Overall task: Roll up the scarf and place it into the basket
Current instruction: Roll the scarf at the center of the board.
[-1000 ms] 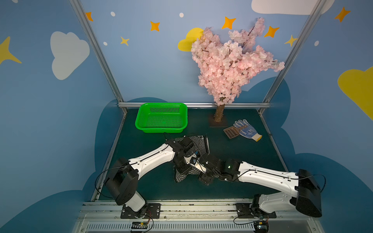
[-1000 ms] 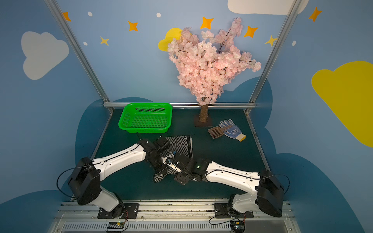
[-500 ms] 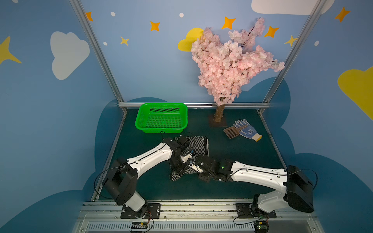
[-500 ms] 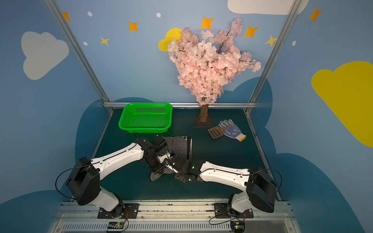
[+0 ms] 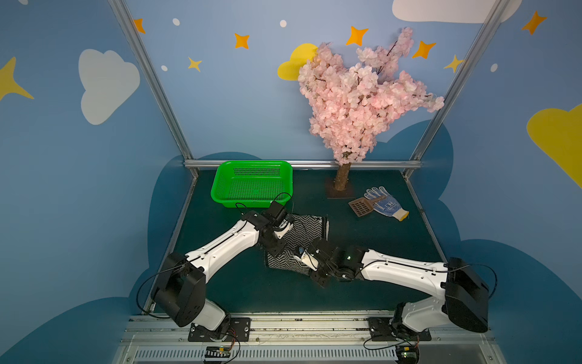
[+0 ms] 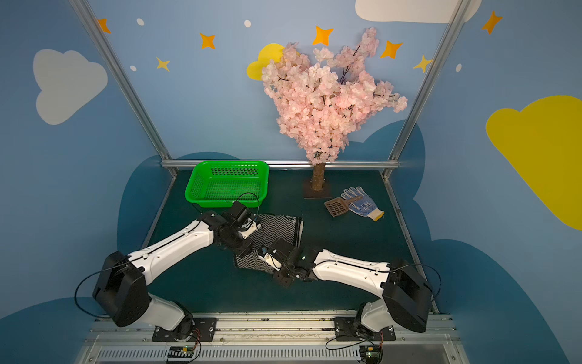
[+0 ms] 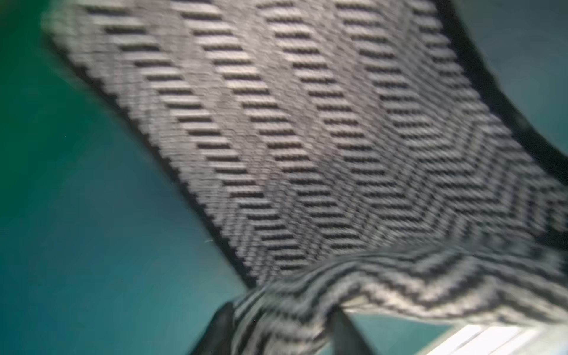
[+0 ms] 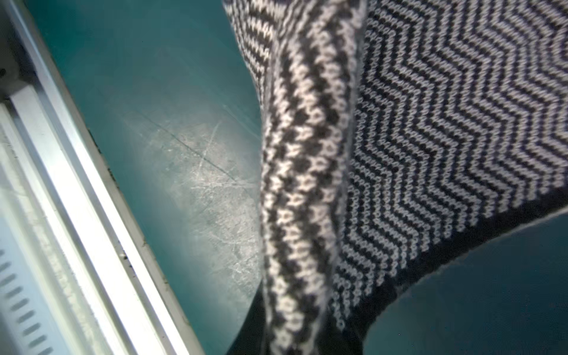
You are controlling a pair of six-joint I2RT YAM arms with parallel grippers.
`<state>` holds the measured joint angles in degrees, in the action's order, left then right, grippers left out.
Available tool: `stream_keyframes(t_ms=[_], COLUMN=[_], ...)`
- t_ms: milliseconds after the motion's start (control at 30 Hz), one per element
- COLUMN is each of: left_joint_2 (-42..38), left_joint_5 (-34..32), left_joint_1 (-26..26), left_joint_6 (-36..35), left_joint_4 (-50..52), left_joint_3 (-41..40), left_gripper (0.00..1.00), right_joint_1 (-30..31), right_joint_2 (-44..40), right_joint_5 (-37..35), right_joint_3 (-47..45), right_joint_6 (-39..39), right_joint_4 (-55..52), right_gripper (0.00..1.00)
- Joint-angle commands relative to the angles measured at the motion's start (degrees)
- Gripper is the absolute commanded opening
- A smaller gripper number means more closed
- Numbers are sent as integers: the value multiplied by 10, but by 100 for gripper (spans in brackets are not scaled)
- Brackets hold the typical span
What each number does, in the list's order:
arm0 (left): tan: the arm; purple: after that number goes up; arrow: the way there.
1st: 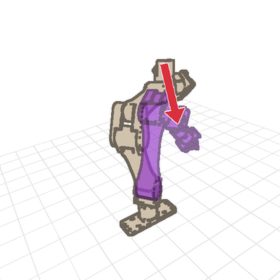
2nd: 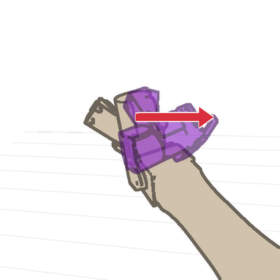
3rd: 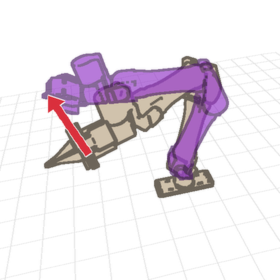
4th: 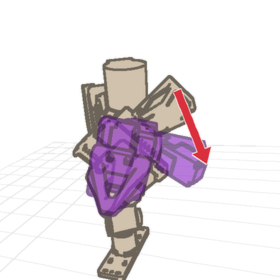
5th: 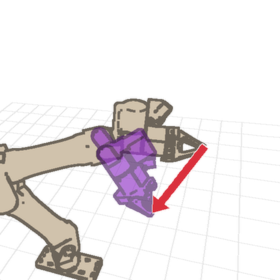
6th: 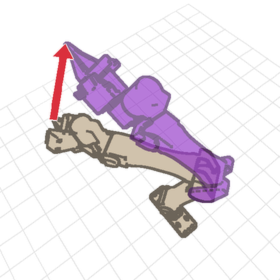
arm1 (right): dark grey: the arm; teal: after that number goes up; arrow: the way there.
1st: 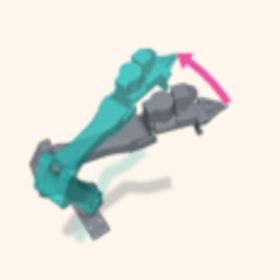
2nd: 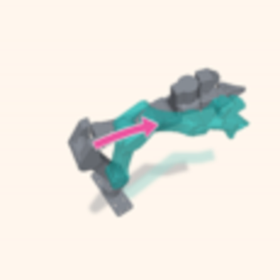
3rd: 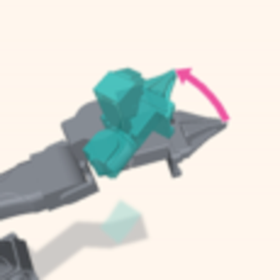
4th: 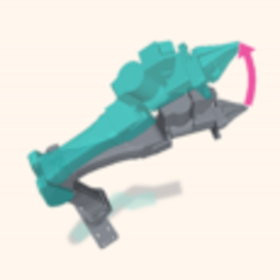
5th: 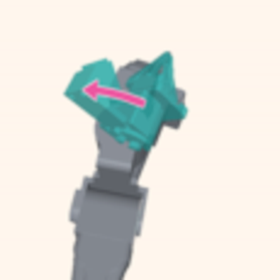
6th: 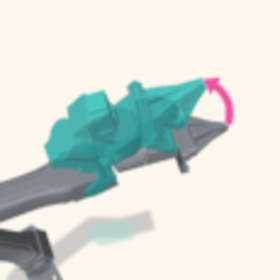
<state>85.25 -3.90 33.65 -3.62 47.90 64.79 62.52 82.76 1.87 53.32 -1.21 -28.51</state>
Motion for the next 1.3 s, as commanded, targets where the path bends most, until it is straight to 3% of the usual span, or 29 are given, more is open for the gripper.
stream_keyframes(t_ms=[0, 300, 400, 567, 733, 967, 1033, 1133, 1267], left_joint_2=[-38, -146, -184, -229, -256, -312, -326, -355, -392], left_joint_5=[-72, -85, -111, -165, -139, -63, -54, -50, -40], left_joint_1=[-1, 11, 14, 13, 14, 24, 32, 51, 62], left_joint_6=[34, 141, 169, 155, 171, 246, 260, 287, 317], left_joint_4=[-28, -110, -145, -175, -169, -229, -246, -261, -279], left_joint_3=[5, -66, -101, -129, -139, -230, -253, -279, -316], left_gripper=[74, 91, 92, 92, 89, 65, 46, 7, 3], right_joint_1=[-29, -84, -93, -120, -139, -158, -165, -176, -189], right_joint_2=[13, 115, 161, 181, 158, 150, 153, 165, 182], right_joint_5=[97, 226, 265, 314, 309, 297, 308, 320, 345], right_joint_3=[40, 108, 126, 114, 78, 40, 18, 4, -5], right_joint_6=[-43, -103, -148, -228, -271, -299, -313, -330, -352], right_joint_4=[-39, -30, 3, 88, 100, 113, 146, 176, 210], right_gripper=[17, 17, 15, 14, 14, 14, 14, 13, 13])
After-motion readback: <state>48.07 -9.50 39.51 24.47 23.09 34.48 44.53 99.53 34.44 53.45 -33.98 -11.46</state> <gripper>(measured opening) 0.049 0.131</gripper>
